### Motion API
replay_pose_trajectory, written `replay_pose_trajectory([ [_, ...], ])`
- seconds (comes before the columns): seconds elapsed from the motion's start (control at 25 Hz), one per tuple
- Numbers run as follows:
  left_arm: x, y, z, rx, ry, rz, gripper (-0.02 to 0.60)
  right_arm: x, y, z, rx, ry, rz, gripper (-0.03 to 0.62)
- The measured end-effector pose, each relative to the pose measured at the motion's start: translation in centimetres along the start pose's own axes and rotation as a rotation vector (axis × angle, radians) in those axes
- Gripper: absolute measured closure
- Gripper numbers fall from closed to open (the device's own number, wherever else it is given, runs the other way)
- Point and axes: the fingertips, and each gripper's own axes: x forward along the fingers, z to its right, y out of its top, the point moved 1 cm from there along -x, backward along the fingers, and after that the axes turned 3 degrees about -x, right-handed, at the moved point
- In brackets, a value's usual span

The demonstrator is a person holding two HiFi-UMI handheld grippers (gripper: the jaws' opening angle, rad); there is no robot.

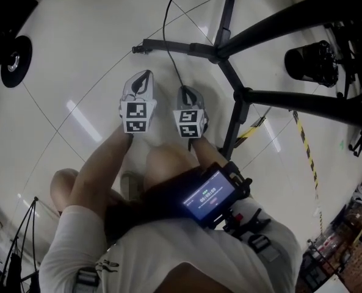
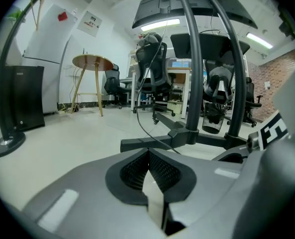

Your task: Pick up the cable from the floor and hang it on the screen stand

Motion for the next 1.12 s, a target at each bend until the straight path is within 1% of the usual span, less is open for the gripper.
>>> replay_pose_trajectory([
  [0.24, 0.3, 4.1, 0.0, -0.007, -0.002, 0.051, 0.578, -2.7, 4.2, 1.2, -0.029, -0.029, 0.072, 0.557],
  [0.36, -0.5, 6.5, 0.2, -0.026, -0.005, 0.056, 0.58, -4.7, 6.6, 2.0, -0.031, -0.044, 0.088, 0.557],
  [0.44, -1.2, 8.8, 0.2, -0.041, -0.002, 0.06, 0.578, -6.3, 8.7, 2.7, -0.028, -0.054, 0.091, 0.557],
  [0.56, -2.9, 13.4, 0.3, -0.057, 0.004, 0.069, 0.58, -9.6, 12.3, 3.7, -0.028, -0.057, 0.087, 0.557],
  [0.72, -6.0, 20.3, 1.2, -0.067, 0.001, 0.081, 0.578, -15.3, 17.7, 5.0, -0.037, -0.059, 0.086, 0.557],
  [0.92, -11.2, 29.2, 2.3, -0.063, 0.004, 0.096, 0.58, -22.8, 25.4, 6.4, -0.052, -0.07, 0.101, 0.557],
  [1.12, -17.5, 37.1, 3.3, -0.068, 0.02, 0.092, 0.58, -31.0, 33.3, 6.7, -0.066, -0.068, 0.132, 0.557],
])
